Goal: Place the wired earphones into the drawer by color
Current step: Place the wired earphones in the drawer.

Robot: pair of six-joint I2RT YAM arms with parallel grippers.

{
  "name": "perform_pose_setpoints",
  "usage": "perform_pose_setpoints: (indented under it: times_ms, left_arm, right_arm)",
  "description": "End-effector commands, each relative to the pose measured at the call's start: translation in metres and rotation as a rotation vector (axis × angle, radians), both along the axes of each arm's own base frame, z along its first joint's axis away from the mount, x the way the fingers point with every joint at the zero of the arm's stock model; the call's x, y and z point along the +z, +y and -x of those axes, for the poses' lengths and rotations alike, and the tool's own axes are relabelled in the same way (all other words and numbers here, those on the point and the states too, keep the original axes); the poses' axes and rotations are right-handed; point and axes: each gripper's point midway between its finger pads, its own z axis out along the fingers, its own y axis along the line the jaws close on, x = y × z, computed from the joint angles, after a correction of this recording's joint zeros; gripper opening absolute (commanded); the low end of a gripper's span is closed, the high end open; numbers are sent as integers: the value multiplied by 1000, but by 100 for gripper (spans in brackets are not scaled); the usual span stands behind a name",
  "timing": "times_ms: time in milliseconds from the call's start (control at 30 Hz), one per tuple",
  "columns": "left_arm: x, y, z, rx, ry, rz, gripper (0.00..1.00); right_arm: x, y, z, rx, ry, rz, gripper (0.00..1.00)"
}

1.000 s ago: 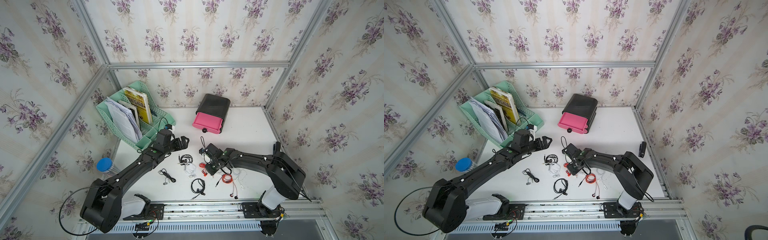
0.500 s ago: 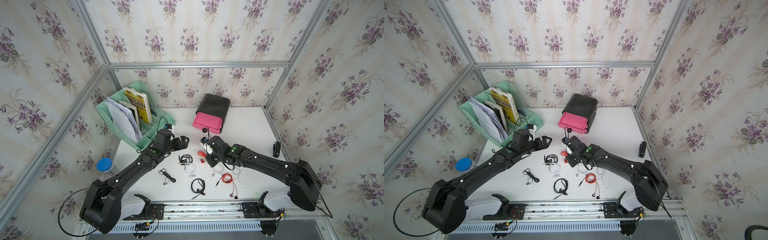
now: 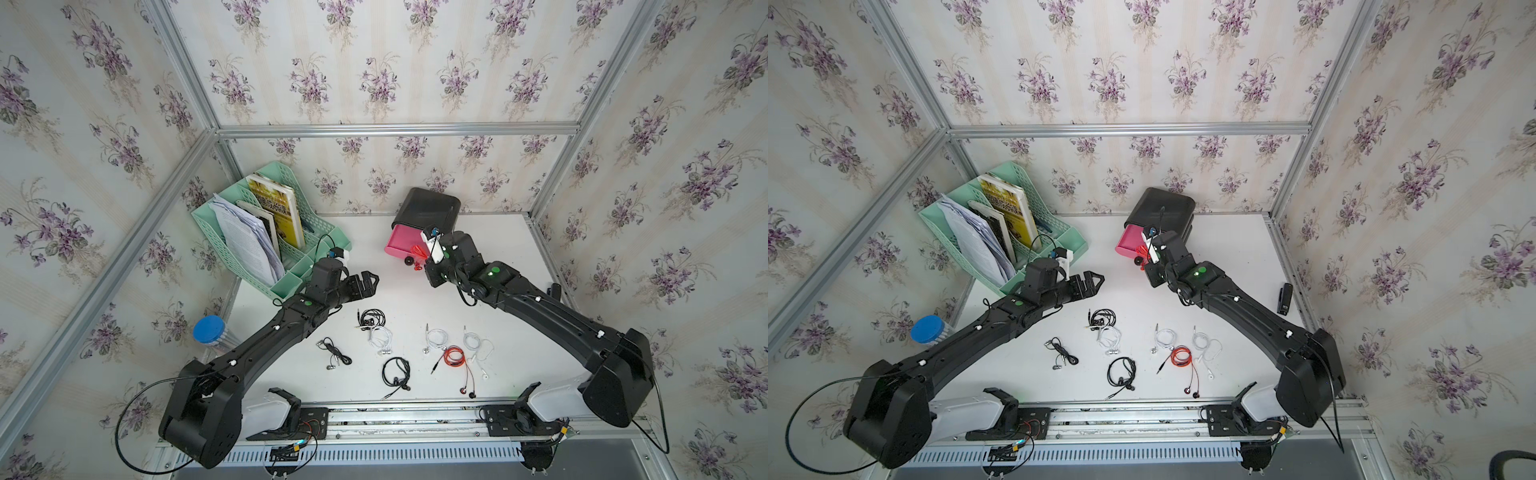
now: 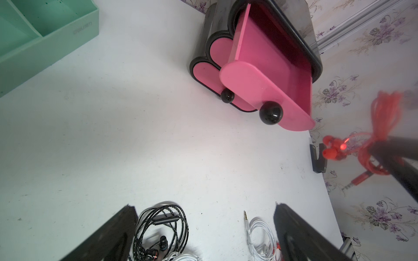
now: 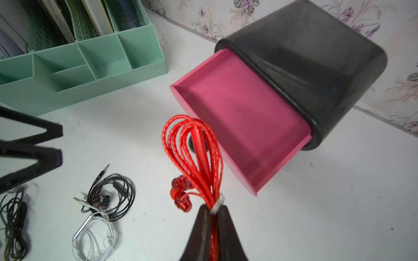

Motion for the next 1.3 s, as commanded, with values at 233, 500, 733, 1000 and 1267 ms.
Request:
perform_pose_setpoints:
  times_ms: [233,500,733,1000,1267]
  left_arm:
    - [8,-5,-4,-8,-19,30,99]
    - [7,-4,-4,-5,-16,27,99]
    - [7,-5,-4,-6,-16,29,99]
    - [7,-4,-4,-3,-15,28,99]
    - [6,-4,-5,-2,-12,25,99]
  right_arm:
    - [24,0,-62,-5,-87,-15,1]
    - [16,15,-81,63,-83,-8,2]
    - [-5,6,-104,54,-69,16,2]
    - [-20,15,-114,77,-44,28,2]
    - [-29,22,-114,103,-10,15,3]
